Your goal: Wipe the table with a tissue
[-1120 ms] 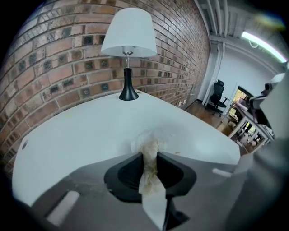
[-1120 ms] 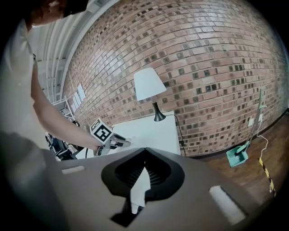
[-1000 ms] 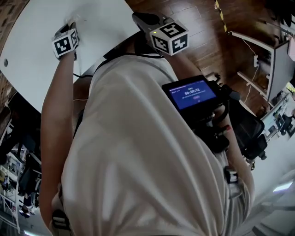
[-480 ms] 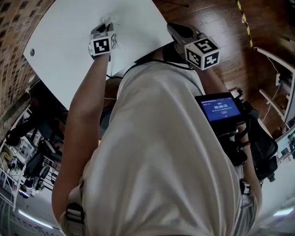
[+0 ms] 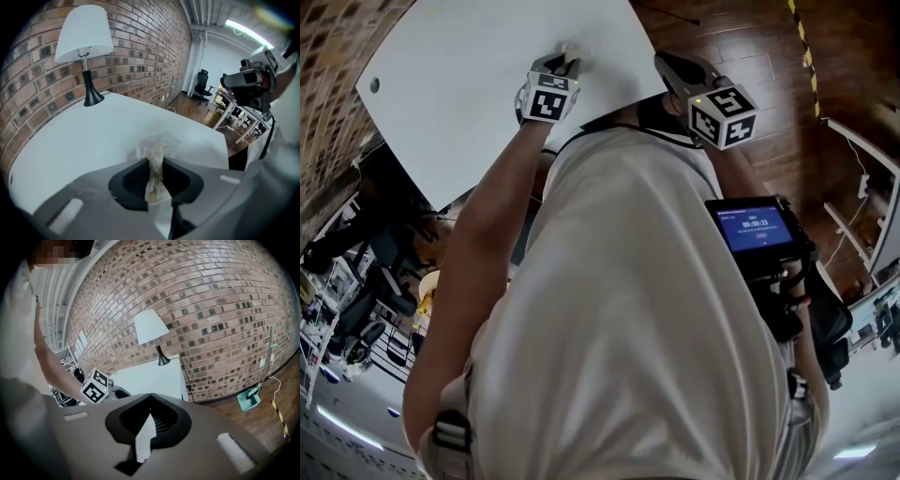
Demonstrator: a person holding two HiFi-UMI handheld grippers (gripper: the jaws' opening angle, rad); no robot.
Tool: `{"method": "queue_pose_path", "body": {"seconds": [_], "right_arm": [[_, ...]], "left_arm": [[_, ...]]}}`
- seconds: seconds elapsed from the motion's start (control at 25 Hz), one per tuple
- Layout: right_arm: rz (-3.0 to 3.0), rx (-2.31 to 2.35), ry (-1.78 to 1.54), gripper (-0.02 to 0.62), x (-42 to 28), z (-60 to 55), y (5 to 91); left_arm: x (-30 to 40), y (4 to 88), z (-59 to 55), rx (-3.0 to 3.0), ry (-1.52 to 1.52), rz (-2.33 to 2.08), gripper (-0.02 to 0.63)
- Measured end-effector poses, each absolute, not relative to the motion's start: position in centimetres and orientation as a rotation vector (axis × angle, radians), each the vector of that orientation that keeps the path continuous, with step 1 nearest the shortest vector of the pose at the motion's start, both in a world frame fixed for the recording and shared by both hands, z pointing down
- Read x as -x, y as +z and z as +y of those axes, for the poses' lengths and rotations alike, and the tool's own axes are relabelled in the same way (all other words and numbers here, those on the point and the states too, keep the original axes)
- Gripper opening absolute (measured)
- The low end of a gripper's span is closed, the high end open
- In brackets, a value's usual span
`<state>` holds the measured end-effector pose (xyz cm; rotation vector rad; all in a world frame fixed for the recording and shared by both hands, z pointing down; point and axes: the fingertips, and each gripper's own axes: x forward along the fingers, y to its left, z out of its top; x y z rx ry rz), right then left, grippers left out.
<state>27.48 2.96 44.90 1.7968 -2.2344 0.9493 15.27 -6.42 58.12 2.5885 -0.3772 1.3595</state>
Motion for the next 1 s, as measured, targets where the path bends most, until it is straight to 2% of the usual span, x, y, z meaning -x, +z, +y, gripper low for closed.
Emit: {"method": "queue_pose_path", "body": {"seconds": [0.36, 0.56, 0.76, 1.0], "right_arm": [[-2.283, -1.735, 0.95, 0.008, -27.8, 0.7, 46.2], [-2.289, -1.723, 0.937, 0.008, -27.0, 0.9, 45.3], [-2.299, -1.67, 1.003, 0.008, -28.8, -1.5, 48.9], [-2.37, -1.56, 1.006, 0.008, -27.1, -1.6, 49.2]], "left_arm": [[-16.2, 59.4, -4.9, -2.49, 1.403, -0.21, 0.077], [-11.4, 59.1, -9.9, -2.468, 1.356, -0.506, 0.078], [-7.3, 60.8, -16.6, -2.274, 1.319, -0.83, 0.078], [-3.9, 59.4, -11.4, -2.264, 1.167, -0.889, 0.08]]}}
